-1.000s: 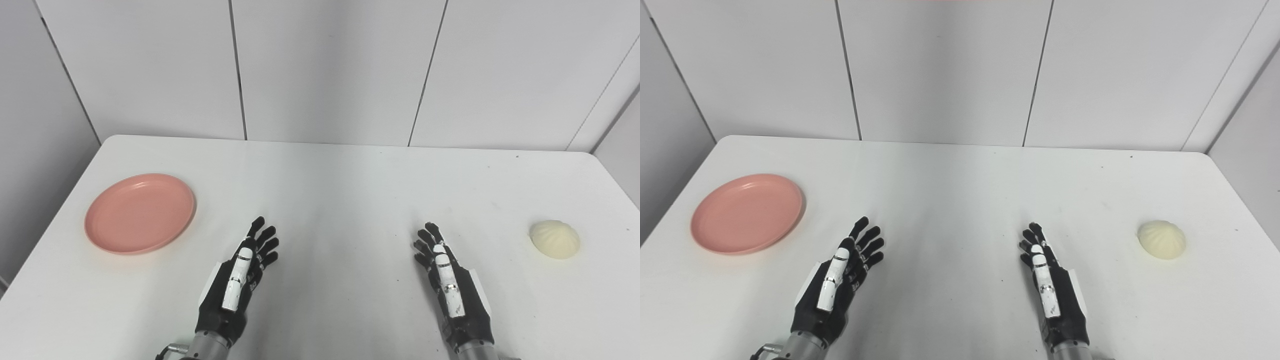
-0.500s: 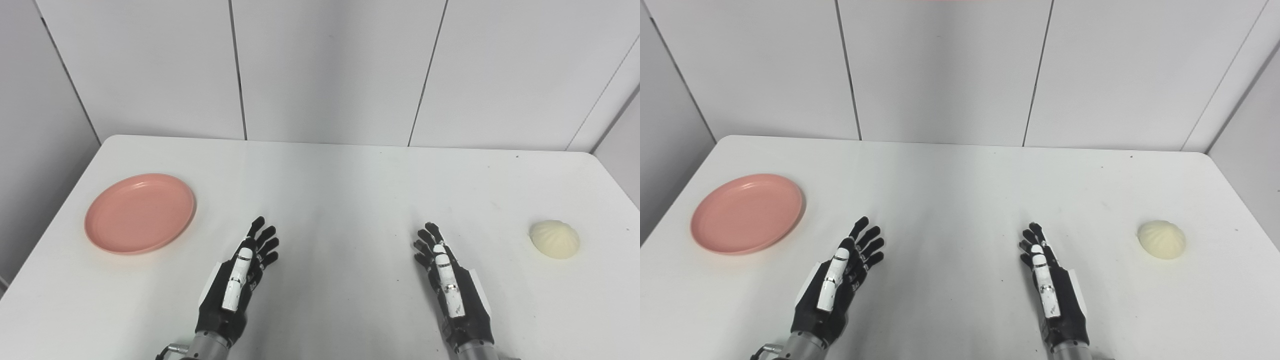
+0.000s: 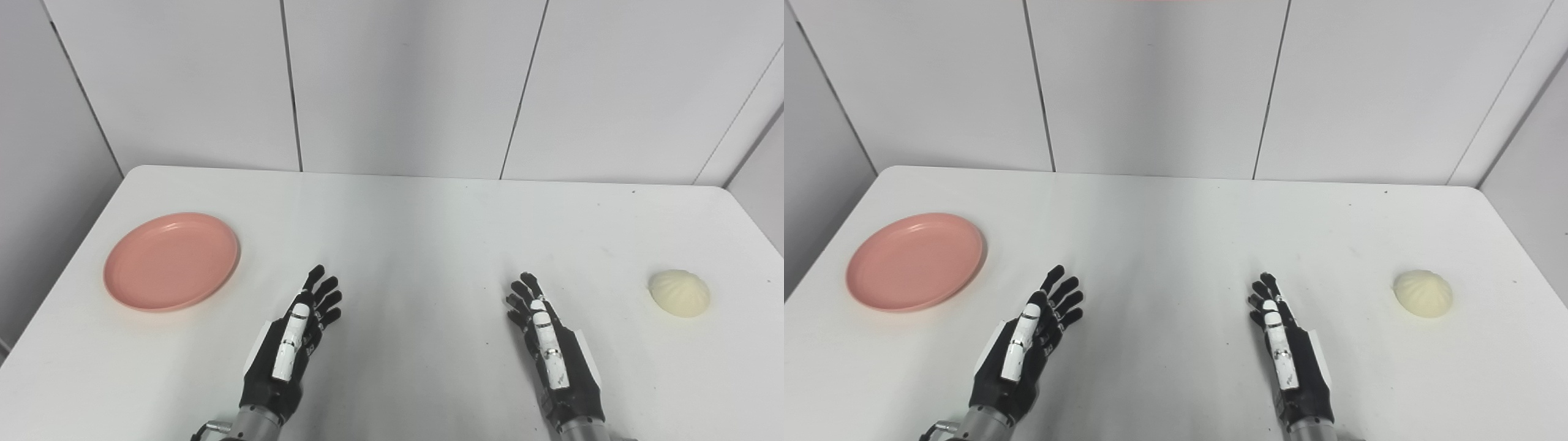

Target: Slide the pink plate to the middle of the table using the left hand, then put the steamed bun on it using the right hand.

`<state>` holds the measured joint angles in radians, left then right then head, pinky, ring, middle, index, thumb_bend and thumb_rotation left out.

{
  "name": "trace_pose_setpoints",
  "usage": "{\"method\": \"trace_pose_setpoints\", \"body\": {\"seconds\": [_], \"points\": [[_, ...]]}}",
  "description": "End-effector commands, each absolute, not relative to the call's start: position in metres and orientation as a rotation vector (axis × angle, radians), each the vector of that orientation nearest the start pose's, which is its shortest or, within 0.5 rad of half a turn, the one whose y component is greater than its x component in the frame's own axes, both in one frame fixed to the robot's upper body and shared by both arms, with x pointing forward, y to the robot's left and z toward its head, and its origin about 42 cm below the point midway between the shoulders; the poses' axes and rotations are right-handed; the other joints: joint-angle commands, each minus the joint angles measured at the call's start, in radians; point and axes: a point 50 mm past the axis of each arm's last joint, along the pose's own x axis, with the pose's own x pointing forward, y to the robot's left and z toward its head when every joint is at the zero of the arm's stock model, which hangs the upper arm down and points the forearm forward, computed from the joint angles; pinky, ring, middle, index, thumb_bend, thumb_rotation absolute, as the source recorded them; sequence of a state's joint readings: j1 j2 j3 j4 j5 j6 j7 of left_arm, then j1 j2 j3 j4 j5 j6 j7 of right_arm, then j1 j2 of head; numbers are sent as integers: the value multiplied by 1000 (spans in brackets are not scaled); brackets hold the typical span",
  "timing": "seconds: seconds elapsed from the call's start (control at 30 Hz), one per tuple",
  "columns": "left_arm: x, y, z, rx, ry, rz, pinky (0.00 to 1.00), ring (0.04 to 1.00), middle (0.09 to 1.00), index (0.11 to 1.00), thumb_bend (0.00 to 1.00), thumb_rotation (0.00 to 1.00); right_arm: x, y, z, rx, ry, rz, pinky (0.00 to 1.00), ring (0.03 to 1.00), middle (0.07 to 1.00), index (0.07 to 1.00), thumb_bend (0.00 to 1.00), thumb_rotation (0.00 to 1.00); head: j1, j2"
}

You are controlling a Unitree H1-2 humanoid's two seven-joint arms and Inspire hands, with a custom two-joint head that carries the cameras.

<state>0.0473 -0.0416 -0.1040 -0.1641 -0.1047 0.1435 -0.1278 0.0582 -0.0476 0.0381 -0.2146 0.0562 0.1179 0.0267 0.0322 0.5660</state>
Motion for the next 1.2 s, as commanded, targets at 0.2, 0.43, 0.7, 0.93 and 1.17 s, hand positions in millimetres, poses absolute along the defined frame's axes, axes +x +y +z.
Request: {"method": "trace_pose_setpoints", "body": {"seconds": [0.2,0.43,0.7,0.93,1.17], "points": [[262,164,108,-151,87,-235,924,933,947,951,431,1000,264,-212,130,9,-44,92,930,916,931,942,254,1000,9,2],[264,159,104,-153,85,-236,920,932,945,946,424,1000,265,-216,133,-3,-47,90,937,919,933,944,252,1000,87,-5],[269,141,95,-168,100,-234,945,942,950,948,416,1000,267,-230,134,9,-66,97,949,929,940,950,214,1000,211,-29],[273,129,90,-161,91,-235,952,943,954,952,422,1000,270,-240,134,5,-66,101,966,933,938,947,190,1000,267,-48],[275,123,87,-156,88,-235,944,942,954,953,434,1000,271,-245,133,6,-62,109,963,942,946,945,214,1000,275,-52]]}}
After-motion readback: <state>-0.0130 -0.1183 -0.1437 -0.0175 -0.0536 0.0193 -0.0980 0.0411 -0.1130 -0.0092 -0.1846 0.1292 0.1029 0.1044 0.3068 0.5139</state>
